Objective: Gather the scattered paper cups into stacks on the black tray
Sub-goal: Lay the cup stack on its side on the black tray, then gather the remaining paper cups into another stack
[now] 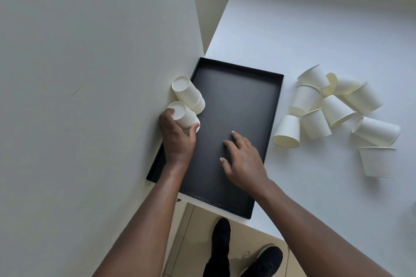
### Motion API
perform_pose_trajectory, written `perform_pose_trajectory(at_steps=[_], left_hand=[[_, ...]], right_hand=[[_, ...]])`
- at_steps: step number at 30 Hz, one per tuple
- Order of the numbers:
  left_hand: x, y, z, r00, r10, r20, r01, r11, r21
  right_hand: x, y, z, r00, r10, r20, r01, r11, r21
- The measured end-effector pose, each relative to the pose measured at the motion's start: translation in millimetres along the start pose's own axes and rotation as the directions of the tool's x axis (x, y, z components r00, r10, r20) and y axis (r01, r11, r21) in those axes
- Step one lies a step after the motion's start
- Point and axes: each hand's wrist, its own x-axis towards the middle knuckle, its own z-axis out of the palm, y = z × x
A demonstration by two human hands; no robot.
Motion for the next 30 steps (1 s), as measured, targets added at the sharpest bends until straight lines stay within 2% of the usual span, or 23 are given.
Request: perform_pose_trajectory(at_steps=[7, 11, 13, 16, 18, 20, 23, 25, 27, 30], left_hand=[[-4.4, 2.0, -6.6, 1.000, -0.008, 0.022, 0.006, 0.996, 0.088], [-10.2, 17.8, -18.1, 0.999, 0.031, -0.039, -0.023, 0.978, 0.205], [-16.5, 30.8, -23.5, 0.996, 0.044, -0.076, -0.024, 0.968, 0.251], [-27.3, 55.6, -22.6, 0.991, 0.095, -0.094, -0.073, 0.974, 0.217], [-38.3, 83.2, -9.8, 0.983, 0.186, -0.015, -0.182, 0.973, 0.143], [-49.6, 112.9, 8.9, 0.961, 0.237, 0.142, -0.245, 0.969, 0.037], [-61.3, 155.9, 40.8, 0.847, 0.281, 0.452, -0.272, 0.958, -0.086], [-60.4, 173.9, 62.6, 0.721, 0.277, 0.636, -0.326, 0.944, -0.041], [-55.5, 183.7, 83.4, 0.590, 0.284, 0.755, -0.469, 0.882, 0.035], [-45.4, 186.8, 105.6, 0.409, 0.265, 0.873, -0.675, 0.732, 0.094]], right_hand=[[-1.0, 2.1, 0.5, 1.000, -0.013, 0.001, 0.013, 1.000, -0.010], [-5.6, 1.6, -15.0, 1.000, -0.030, 0.007, 0.030, 0.997, 0.072], [-14.3, 6.3, -30.1, 0.998, -0.031, -0.050, 0.037, 0.992, 0.123], [-34.2, 22.4, -54.2, 0.979, -0.003, -0.205, 0.050, 0.974, 0.220], [-51.6, 44.5, -70.1, 0.941, 0.060, -0.332, 0.030, 0.965, 0.260], [-66.4, 70.4, -82.7, 0.885, 0.147, -0.441, -0.029, 0.964, 0.263], [-91.4, 123.1, -98.0, 0.756, 0.353, -0.551, -0.245, 0.934, 0.261], [-106.3, 155.6, -104.6, 0.648, 0.517, -0.559, -0.423, 0.855, 0.300], [-117.2, 182.0, -107.9, 0.557, 0.654, -0.512, -0.564, 0.751, 0.345], [-122.4, 209.9, -106.8, 0.533, 0.757, -0.378, -0.660, 0.651, 0.374]])
